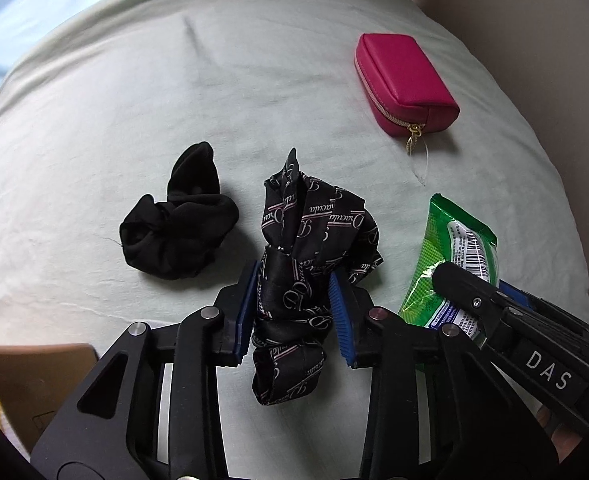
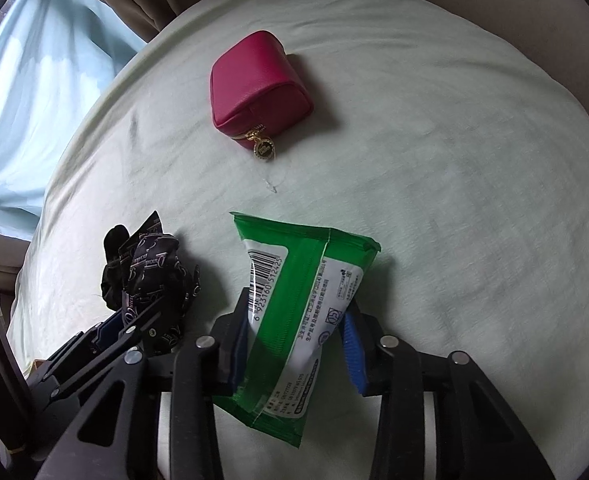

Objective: Organize soft objects
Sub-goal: 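Lift and carry the patterned scrunchie and wipes pack over the box with both tools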

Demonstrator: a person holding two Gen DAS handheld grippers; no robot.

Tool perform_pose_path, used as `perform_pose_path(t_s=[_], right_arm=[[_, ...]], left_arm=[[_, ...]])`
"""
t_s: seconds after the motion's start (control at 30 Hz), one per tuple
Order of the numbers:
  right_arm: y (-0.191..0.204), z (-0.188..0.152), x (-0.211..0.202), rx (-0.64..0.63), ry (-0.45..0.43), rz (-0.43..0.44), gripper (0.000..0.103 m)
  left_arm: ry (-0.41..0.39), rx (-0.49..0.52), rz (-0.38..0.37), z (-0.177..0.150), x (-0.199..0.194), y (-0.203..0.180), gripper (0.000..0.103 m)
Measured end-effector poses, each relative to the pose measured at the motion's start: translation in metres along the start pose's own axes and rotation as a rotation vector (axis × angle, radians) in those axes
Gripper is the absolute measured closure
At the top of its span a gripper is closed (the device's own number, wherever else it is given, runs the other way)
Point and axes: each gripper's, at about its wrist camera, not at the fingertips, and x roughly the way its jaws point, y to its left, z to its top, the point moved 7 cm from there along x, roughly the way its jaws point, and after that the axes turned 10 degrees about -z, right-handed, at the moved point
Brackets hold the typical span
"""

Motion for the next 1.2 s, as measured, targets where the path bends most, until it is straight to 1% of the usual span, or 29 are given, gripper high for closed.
perform_pose_path(t_s=[0.1, 0.23, 0.4, 0.5, 0.7, 0.87, 1.03, 1.2], right_arm=[[0.000, 0.002, -0.009, -0.001, -0.014, 0.008, 0.068], [0.001, 0.007, -0.023, -0.002, -0.036, 0.021, 0.070], [0.002, 0.013, -0.059, -0.028, -0.079, 0.040, 0.070], [0.004, 0.017, -0.091, -0.045, -0.114, 0.057, 0.070], [0.014, 0.015, -0.163, -0.120, -0.185, 0.084, 0.070], [0.029, 0.008, -0.226, -0.210, -0.229, 0.108, 0.070], [0.057, -0.006, -0.282, -0.305, -0.279, 0.141, 0.070], [0.097, -0.025, -0.314, -0.387, -0.309, 0.190, 0.070]], left_arm=[[-0.010, 0.005, 0.004, 0.002, -0.009, -0.004, 0.072], [-0.029, 0.006, 0.007, 0.000, -0.033, -0.008, 0.072], [-0.073, -0.005, 0.001, 0.007, -0.073, -0.021, 0.072], [-0.111, -0.012, 0.007, 0.013, -0.103, -0.032, 0.072], [-0.181, -0.042, 0.016, 0.018, -0.180, -0.049, 0.072], [-0.236, -0.088, 0.022, 0.010, -0.254, -0.056, 0.072], [-0.313, -0.129, 0.048, -0.004, -0.324, -0.046, 0.072], [-0.380, -0.188, 0.068, -0.026, -0.384, -0.020, 0.072]])
